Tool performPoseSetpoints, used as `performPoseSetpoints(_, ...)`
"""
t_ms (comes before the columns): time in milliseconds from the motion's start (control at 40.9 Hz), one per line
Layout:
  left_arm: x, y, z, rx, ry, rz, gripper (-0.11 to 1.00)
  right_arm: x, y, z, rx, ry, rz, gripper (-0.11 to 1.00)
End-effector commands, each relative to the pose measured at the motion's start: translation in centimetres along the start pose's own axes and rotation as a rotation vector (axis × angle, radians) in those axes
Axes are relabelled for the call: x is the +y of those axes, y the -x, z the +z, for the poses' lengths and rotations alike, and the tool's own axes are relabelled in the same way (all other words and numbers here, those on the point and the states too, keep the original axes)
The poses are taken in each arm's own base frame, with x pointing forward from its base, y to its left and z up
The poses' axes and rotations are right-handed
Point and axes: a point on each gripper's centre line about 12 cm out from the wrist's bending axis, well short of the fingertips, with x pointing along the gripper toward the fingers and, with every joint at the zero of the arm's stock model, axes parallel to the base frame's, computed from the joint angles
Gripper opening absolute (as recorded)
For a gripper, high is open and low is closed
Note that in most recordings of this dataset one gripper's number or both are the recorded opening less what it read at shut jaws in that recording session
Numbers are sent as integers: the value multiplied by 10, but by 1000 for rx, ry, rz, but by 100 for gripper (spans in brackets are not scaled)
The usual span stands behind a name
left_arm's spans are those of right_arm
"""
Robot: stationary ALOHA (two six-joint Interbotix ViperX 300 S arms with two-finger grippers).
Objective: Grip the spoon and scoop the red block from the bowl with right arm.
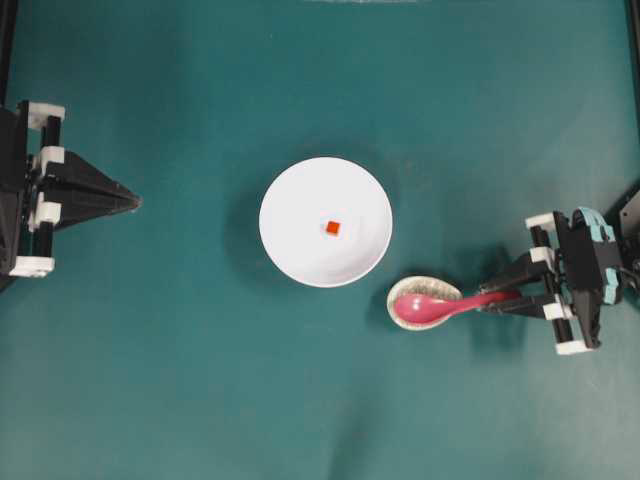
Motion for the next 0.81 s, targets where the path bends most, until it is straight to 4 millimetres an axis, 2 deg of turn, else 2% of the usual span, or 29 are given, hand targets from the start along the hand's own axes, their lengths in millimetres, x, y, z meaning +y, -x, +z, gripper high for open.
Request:
performPoseSetpoints(0,1,0,8,-20,-1,3,0,0,1,7,-13,-11,-2,23)
performPoseSetpoints(269,1,0,8,-20,-1,3,0,-3,4,15,-9,-31,-11,23)
performPoseSetpoints(489,1,0,8,-17,1,3,0,-11,4,15,6,-48,-47,23)
performPoseSetpoints(783,1,0,5,2,-1,3,0,-11,4,15,10,-37,-43,23)
